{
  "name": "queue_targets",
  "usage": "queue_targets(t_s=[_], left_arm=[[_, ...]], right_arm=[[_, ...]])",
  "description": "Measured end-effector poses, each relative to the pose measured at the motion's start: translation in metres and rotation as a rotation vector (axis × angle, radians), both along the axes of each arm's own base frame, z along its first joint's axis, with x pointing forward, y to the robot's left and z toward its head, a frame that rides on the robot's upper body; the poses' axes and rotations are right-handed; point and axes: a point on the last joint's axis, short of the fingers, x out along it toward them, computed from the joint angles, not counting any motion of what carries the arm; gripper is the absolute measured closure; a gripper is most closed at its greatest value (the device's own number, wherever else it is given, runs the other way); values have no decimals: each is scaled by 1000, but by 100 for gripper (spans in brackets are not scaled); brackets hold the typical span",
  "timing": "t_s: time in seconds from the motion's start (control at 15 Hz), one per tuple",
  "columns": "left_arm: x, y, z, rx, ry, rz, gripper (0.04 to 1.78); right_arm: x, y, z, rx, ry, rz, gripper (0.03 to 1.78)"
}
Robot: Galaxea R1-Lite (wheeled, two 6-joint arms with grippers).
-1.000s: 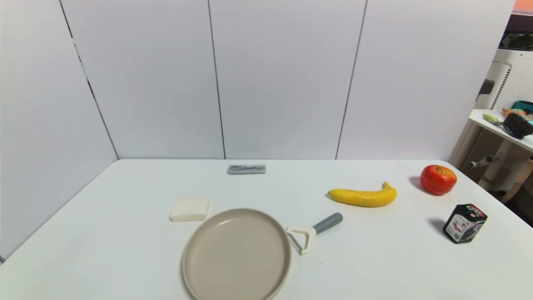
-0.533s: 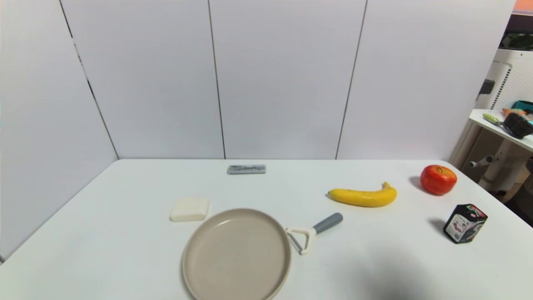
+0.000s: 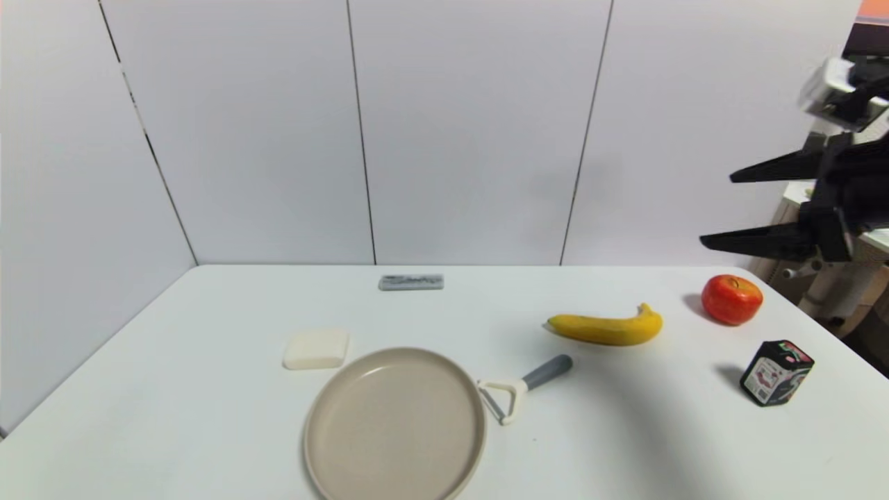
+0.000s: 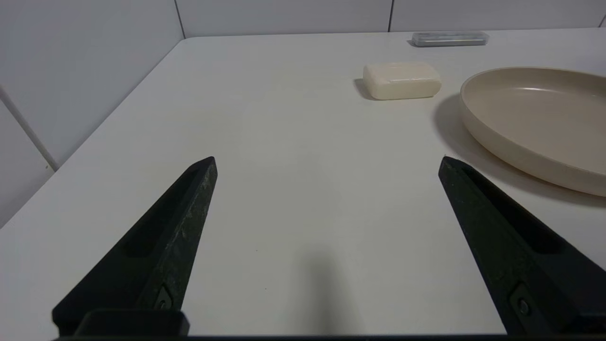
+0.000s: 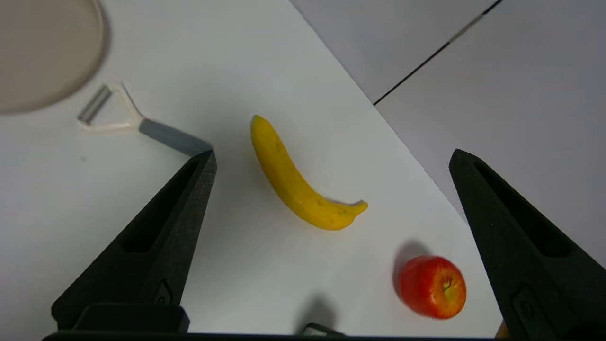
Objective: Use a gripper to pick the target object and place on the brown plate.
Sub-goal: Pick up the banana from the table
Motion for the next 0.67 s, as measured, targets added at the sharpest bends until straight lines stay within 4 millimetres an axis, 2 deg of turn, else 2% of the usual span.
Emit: queue_targets(t_s=[0.27,0.4,0.67], left_arm=[[0,0,0,0,0,0,13],[0,0,0,0,0,0,13],[0,0,0,0,0,0,13]], right_arm=[[57,0,-43,-166,61,158,12],[76,3,-62,-200,131,211,12],[104,7,-86,-273,278,230,12]])
